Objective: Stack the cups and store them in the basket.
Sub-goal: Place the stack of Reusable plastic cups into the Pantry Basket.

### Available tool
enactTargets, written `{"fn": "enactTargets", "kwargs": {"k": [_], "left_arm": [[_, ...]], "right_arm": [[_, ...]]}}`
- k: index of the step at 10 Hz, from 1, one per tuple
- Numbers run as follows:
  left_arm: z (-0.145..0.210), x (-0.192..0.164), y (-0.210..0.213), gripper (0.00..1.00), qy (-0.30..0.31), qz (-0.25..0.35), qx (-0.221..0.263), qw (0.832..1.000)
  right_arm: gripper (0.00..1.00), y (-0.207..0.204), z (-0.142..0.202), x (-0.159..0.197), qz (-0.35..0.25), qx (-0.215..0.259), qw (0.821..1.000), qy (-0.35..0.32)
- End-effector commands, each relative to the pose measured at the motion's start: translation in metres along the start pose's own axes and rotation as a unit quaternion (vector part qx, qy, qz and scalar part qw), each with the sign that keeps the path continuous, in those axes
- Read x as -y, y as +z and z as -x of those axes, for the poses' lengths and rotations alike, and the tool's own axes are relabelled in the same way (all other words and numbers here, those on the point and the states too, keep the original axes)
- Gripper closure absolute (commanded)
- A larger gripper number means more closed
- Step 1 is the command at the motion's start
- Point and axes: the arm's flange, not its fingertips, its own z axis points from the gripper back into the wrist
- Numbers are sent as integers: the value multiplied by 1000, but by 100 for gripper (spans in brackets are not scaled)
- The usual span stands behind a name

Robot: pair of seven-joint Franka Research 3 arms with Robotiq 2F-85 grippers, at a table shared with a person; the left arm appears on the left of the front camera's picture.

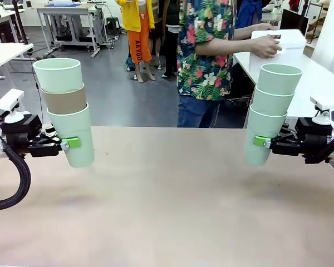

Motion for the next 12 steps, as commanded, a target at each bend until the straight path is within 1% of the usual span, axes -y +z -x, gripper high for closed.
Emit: {"fn": "enactTargets", "kwargs": {"k": [1,12], "left_arm": [[-4,1,0,14,-3,1,7,1000],[-4,1,0,14,-3,1,7,1000]], "right_arm": [[14,0,-4,-1,0,3,1000,6],[14,0,-4,-1,0,3,1000,6]]}}
